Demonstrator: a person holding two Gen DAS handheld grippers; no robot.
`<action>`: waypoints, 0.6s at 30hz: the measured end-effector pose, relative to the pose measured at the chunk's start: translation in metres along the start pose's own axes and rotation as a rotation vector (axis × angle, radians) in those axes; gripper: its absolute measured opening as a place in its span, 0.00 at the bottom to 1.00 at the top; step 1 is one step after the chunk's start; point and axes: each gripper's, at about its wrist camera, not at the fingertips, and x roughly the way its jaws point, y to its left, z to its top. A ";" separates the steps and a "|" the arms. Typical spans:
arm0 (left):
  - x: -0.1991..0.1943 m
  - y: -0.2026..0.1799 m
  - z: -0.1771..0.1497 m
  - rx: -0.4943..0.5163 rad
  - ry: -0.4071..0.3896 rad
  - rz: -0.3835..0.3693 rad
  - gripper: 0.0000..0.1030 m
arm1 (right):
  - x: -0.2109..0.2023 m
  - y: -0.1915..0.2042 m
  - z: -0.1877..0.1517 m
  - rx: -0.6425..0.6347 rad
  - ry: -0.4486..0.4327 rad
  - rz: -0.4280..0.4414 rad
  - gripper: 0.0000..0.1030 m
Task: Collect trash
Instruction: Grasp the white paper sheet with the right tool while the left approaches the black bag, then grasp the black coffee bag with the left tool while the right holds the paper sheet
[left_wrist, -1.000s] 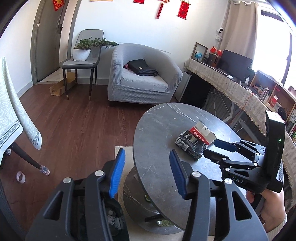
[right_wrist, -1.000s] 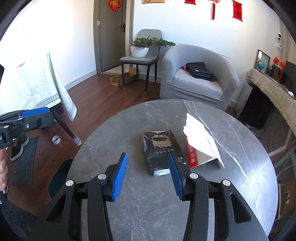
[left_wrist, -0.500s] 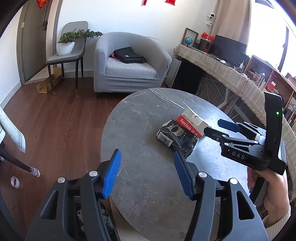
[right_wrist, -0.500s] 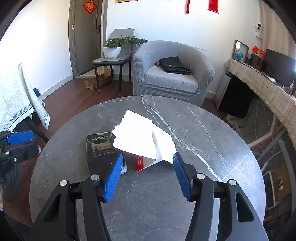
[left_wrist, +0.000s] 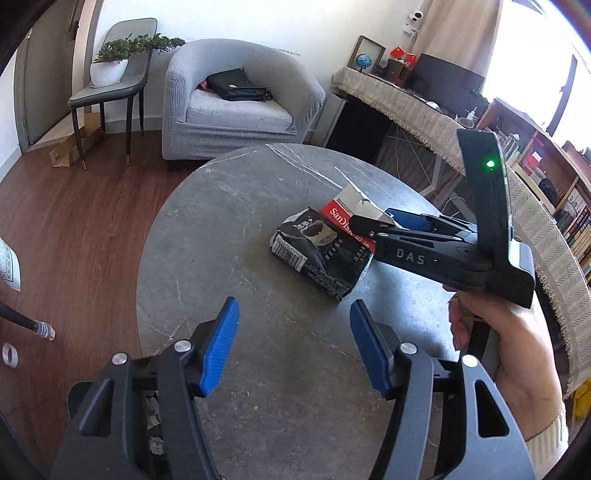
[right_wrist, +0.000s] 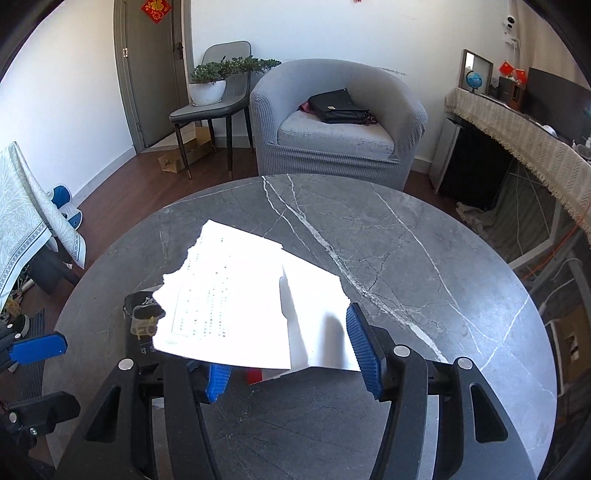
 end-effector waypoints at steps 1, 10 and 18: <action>0.001 -0.001 0.000 0.001 0.002 -0.002 0.63 | 0.003 -0.001 -0.001 -0.001 0.013 -0.005 0.54; 0.009 -0.009 0.003 0.000 0.014 -0.017 0.69 | -0.009 -0.015 -0.002 0.033 -0.012 0.009 0.25; 0.019 -0.017 0.009 -0.014 0.011 0.002 0.73 | -0.030 -0.031 0.000 0.081 -0.067 0.079 0.23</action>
